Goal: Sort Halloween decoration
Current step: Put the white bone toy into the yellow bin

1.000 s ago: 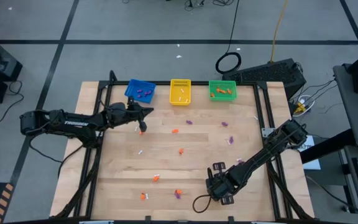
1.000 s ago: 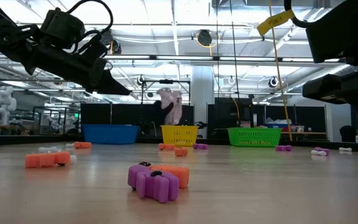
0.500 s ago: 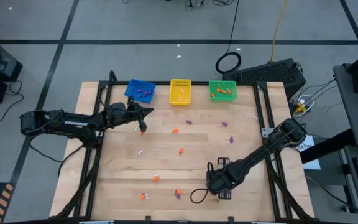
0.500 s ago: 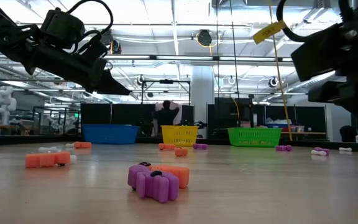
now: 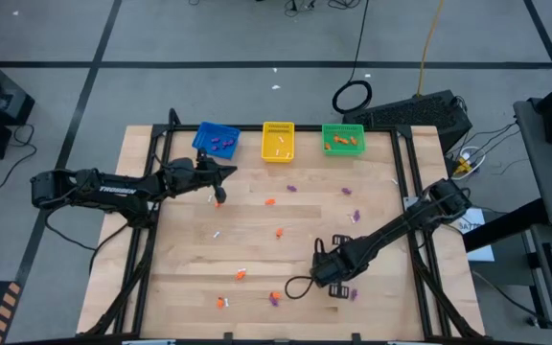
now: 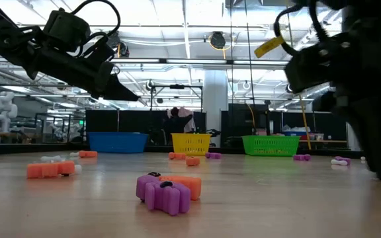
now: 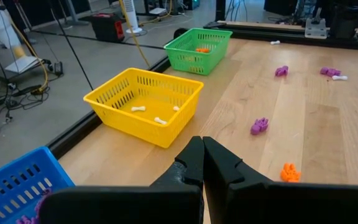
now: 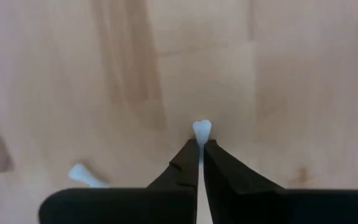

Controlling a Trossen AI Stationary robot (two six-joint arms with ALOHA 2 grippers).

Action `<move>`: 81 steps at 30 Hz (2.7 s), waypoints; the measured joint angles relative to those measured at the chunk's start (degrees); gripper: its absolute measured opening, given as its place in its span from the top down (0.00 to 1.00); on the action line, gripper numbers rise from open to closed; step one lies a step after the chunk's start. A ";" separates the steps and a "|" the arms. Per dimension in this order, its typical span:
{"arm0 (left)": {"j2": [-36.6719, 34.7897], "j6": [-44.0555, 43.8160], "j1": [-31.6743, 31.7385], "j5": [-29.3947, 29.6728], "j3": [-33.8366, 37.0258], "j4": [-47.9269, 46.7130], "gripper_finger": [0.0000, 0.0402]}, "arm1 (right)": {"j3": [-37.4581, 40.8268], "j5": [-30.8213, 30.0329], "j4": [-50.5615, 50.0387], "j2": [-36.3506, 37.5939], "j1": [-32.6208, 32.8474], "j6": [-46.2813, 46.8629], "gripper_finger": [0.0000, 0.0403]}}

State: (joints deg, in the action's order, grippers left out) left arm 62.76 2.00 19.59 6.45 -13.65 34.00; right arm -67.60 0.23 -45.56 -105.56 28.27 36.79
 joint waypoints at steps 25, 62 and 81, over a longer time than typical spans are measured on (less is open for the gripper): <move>0.00 -0.15 0.00 -0.03 0.00 0.00 1.00 | -16.38 -18.16 1.02 0.05 -34.28 -22.46 1.00; 0.02 -0.13 -0.23 -1.69 0.00 -2.91 1.00 | -20.18 -9.30 20.91 -9.70 -54.19 -35.42 0.76; 0.02 4.55 -0.23 0.84 2.01 -2.35 1.00 | 17.67 -15.54 46.93 18.97 -40.45 -23.44 1.00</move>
State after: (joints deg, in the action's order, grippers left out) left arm 62.78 6.54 19.35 7.29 -11.64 31.65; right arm -49.93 -15.31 1.37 -86.59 -12.18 13.35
